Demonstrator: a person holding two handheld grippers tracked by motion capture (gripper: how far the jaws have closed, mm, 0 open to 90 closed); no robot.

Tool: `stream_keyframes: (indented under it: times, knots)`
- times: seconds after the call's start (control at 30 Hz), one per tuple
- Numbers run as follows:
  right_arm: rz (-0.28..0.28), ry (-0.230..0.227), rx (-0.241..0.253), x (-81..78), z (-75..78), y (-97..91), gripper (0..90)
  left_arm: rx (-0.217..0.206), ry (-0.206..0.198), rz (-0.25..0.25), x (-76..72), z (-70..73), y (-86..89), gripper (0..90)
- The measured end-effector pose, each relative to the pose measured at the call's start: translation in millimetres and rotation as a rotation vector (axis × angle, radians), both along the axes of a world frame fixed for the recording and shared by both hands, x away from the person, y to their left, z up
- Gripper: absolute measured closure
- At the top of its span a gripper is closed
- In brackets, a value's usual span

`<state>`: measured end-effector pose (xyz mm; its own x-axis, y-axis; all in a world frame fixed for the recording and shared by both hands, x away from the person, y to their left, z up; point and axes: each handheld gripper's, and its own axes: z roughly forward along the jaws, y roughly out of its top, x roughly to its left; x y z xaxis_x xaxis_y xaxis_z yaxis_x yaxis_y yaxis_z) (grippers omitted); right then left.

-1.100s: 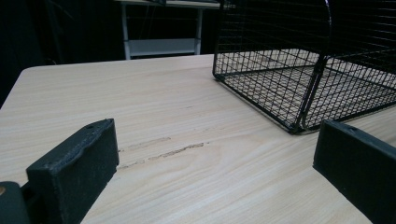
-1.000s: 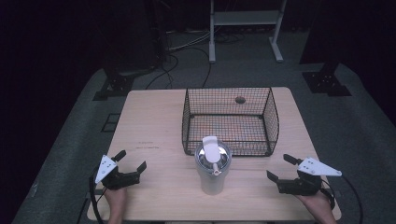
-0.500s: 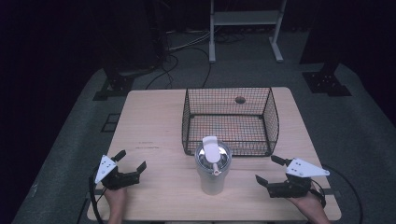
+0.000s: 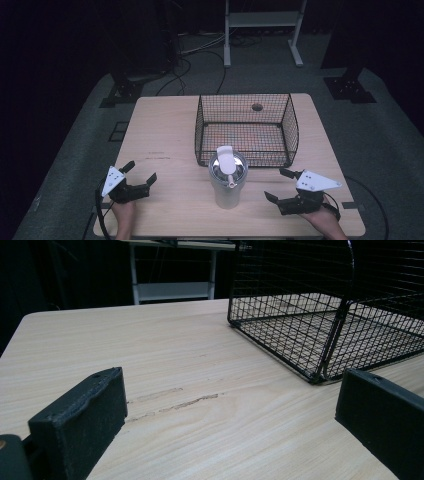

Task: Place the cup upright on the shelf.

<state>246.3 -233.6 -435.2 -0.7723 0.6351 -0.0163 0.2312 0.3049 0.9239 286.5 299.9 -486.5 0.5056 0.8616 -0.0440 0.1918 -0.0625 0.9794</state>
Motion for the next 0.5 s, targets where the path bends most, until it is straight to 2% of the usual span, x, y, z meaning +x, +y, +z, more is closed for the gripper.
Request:
stream_keyframes:
  times: [0.5]
  knots:
    - [0.113,0.006,0.013,0.9,4.0,28.1,9.8,-0.001,-0.002,-0.001,0.0,0.0,0.1,0.0]
